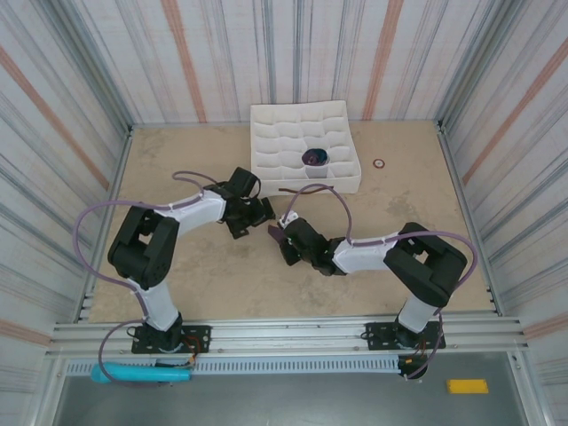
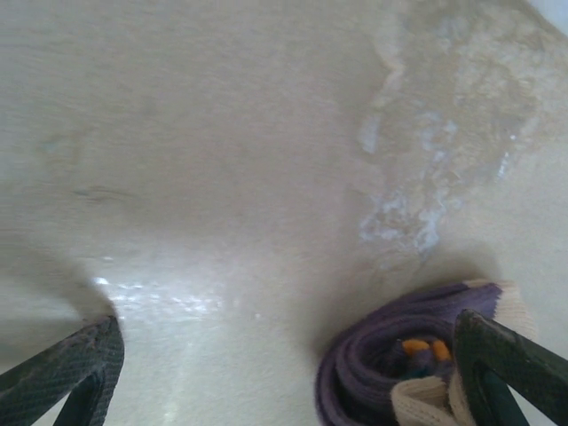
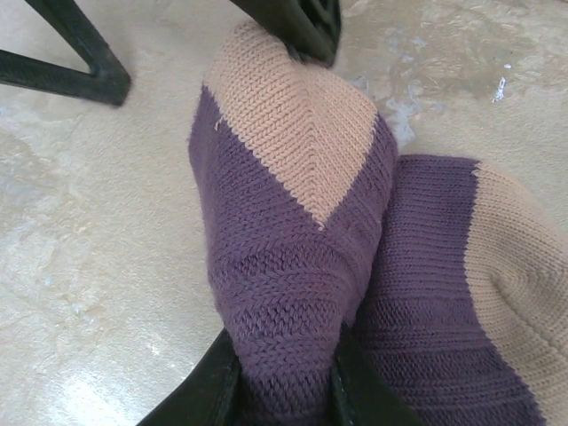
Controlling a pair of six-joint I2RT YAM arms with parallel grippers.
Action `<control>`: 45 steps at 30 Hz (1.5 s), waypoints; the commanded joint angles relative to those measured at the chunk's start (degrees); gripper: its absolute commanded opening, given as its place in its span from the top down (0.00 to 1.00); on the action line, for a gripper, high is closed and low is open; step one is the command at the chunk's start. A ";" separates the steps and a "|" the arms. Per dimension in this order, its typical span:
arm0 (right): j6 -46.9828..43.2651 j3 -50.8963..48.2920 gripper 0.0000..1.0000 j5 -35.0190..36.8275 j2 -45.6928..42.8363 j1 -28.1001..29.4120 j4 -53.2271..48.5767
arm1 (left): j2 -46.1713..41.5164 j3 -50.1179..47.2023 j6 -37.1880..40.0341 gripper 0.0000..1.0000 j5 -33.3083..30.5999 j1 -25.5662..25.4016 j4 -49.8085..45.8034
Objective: Roll the socks
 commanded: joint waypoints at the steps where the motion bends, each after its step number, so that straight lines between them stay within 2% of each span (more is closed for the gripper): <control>1: 2.76 -3.40 1.00 1.49 4.65 -0.25 -15.01 | 0.06 -0.83 1.83 0.02 -1.38 2.14 -6.61; 8: 7.35 -5.65 1.00 -4.01 4.54 -2.43 -13.00 | -5.27 -3.75 1.42 0.03 -0.55 2.38 -5.29; 13: 10.84 -9.89 1.00 -15.63 2.29 -9.15 -8.90 | -9.79 -8.42 0.06 0.03 3.58 1.69 0.33; 17: 12.41 -11.53 1.00 -23.53 2.10 -13.20 -7.29 | -12.11 -12.89 -2.58 0.05 9.11 1.23 8.33; 25: 15.60 -12.09 1.00 -36.09 4.90 -20.39 -5.68 | -11.52 -14.28 -5.42 0.09 9.33 -4.36 16.79; 34: 16.92 -7.09 1.00 -43.14 8.12 -25.12 -13.73 | -4.43 -13.27 -7.61 0.22 10.46 -6.05 23.93; 40: 16.84 -5.41 1.00 -43.40 9.22 -25.58 -16.49 | -0.63 -11.63 -10.14 0.25 10.82 -6.94 28.33; 45: 18.01 -5.41 1.00 -43.60 9.36 -26.37 -16.50 | 2.15 -9.01 -11.54 0.29 10.48 -8.61 27.27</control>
